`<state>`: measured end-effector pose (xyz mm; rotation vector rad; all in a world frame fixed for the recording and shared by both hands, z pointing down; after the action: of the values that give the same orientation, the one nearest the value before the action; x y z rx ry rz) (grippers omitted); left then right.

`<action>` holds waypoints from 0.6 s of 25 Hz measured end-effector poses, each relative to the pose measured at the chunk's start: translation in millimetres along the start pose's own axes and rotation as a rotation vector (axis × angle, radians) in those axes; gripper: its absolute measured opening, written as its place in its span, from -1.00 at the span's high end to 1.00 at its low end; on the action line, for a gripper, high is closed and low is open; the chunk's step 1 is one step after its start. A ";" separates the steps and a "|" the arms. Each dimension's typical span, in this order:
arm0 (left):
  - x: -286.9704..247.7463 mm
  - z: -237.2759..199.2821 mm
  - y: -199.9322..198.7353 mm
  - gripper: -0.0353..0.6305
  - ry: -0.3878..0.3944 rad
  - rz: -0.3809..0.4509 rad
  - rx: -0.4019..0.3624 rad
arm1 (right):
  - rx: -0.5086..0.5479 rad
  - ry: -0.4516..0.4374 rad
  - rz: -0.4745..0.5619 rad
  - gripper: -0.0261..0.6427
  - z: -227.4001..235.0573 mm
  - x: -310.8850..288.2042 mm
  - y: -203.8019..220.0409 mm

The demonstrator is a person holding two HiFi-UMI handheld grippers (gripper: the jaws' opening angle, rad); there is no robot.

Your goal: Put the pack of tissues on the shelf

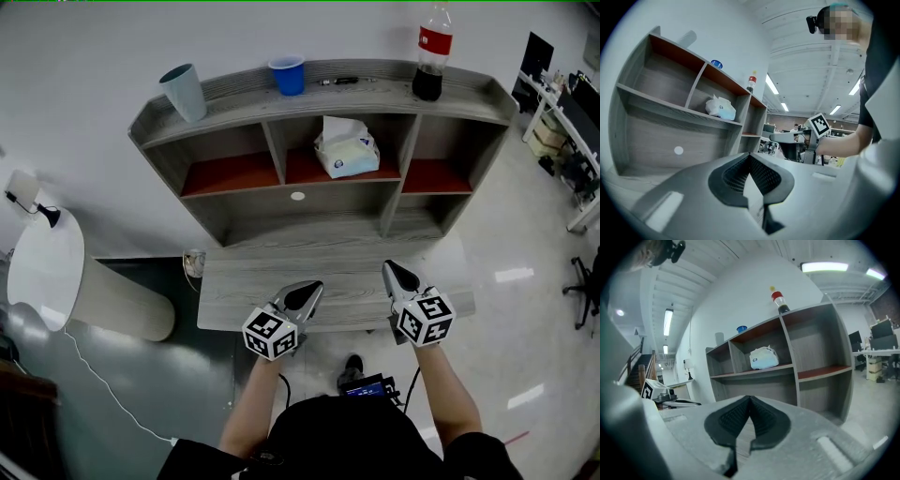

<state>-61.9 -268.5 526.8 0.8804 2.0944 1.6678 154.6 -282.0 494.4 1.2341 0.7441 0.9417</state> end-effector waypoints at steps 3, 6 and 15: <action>18.7 6.7 2.8 0.91 0.009 -0.005 0.005 | 0.000 0.014 -0.001 0.91 -16.1 17.0 4.4; 34.0 16.2 6.1 0.91 0.022 -0.009 0.007 | 0.002 0.028 -0.003 0.91 -29.4 35.0 8.2; 67.7 44.5 12.3 0.91 0.035 0.013 -0.003 | -0.004 0.050 0.004 0.91 -59.0 86.7 17.6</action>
<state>-83.5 -189.9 535.1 0.8713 2.1129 1.7041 137.8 -177.3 502.3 1.2132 0.7792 0.9803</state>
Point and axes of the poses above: the fingertips, and each gripper's own axes: x backward along the fingers, z to its right, y out of its underside, the point moved 6 cm from there along x, backward along the fingers, and after that the axes turned 14 degrees about z, right-handed, at the moved point
